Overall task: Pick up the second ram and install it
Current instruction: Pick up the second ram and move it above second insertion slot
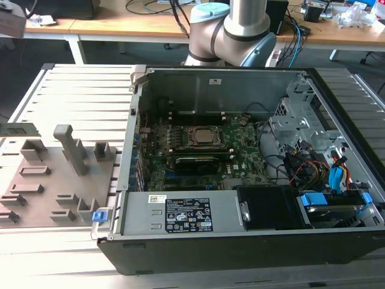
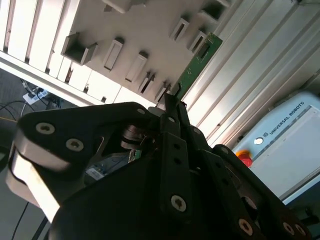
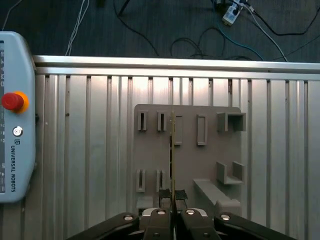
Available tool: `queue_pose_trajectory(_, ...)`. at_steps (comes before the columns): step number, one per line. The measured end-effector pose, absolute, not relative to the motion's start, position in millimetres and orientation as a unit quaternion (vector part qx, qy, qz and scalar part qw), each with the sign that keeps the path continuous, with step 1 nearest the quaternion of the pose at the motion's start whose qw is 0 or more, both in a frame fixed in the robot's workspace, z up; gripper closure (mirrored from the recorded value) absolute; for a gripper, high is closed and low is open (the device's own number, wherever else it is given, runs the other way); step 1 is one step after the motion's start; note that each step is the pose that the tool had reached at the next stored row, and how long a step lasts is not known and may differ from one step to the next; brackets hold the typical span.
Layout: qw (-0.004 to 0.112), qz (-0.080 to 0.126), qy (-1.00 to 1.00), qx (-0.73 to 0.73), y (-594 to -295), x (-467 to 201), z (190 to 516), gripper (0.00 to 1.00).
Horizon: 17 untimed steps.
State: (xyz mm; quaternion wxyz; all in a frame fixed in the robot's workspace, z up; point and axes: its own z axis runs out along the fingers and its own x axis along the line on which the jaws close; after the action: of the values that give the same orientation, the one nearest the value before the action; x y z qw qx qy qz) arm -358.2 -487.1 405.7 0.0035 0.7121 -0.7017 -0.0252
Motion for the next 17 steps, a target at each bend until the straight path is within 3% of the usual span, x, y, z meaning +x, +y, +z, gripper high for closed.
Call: queue_pose_trajectory(17, 0.005, -0.027, -0.702, 0.712, -486, -268, 406, 0.86)
